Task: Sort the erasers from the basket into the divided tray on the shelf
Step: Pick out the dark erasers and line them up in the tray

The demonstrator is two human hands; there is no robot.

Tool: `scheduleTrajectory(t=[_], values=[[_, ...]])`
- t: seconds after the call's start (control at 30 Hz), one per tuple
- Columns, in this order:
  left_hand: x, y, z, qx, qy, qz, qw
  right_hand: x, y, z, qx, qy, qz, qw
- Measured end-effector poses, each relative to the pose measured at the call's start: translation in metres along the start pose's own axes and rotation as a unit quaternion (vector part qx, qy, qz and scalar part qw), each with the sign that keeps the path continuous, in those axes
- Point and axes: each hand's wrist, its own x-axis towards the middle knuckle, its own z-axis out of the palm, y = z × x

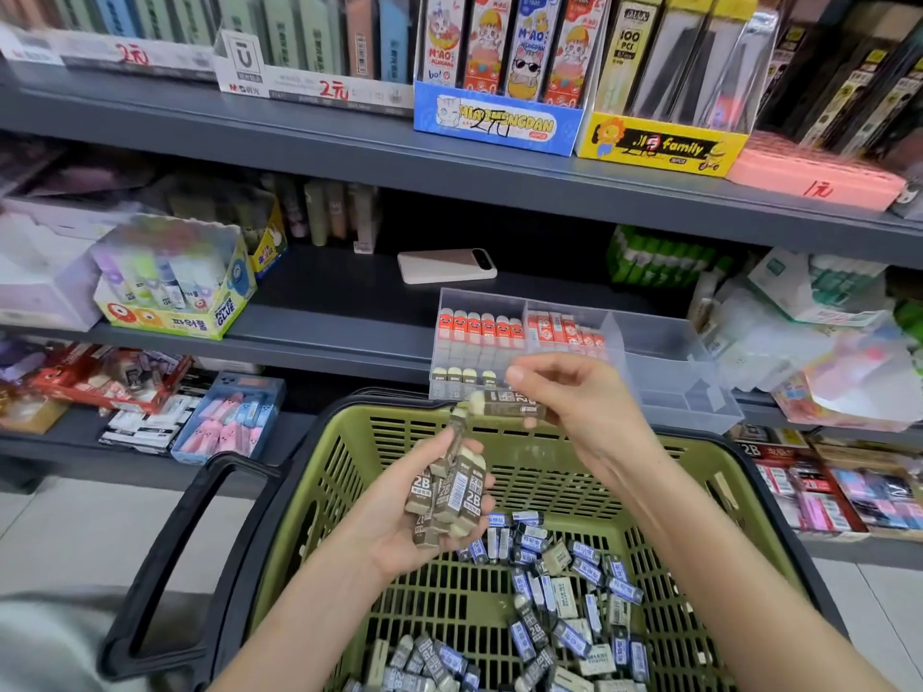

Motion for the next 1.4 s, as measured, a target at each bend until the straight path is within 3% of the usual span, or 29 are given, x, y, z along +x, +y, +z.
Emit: scheduleTrajectory(t=[0.07,0.17,0.4,0.6,0.7,0.83,1.1,1.2,1.33,1.4], values=[[0.001,0.003,0.004,-0.03,-0.009,0.017,0.999,-0.006,0.008,0.003,-0.034,0.016,-0.007,0.999],[0.004,0.01,0.01,-0.021,-0.011,0.04,0.999,-0.015,0.018,0.007,-0.107,-0.038,0.007,0.994],[0.003,0.021,0.015,0.085,-0.019,0.042,0.995,-0.008,0.005,-0.008,-0.1,-0.163,0.019,0.981],[0.005,0.044,0.012,0.073,-0.031,0.095,0.992,0.038,-0.013,-0.026,-0.113,0.036,-0.091,0.989],[0.004,0.06,0.008,0.058,-0.048,0.131,0.989,0.063,-0.006,-0.017,-0.253,0.068,-0.14,0.955],[0.006,0.082,0.005,0.038,-0.048,0.154,0.986,0.084,0.005,-0.01,-0.448,0.08,-0.145,0.878],[0.018,0.091,0.002,0.022,-0.04,0.155,0.987,0.094,0.008,-0.001,-0.54,0.026,-0.128,0.831],[0.021,0.086,-0.003,0.012,-0.019,0.148,0.989,0.096,0.006,0.007,-0.527,-0.008,-0.133,0.839],[0.022,0.084,-0.009,0.011,-0.01,0.15,0.989,0.097,0.009,0.008,-0.446,-0.01,-0.105,0.889],[0.021,0.084,-0.01,0.011,-0.01,0.153,0.988,0.097,0.009,0.004,-0.432,-0.006,-0.102,0.896]])
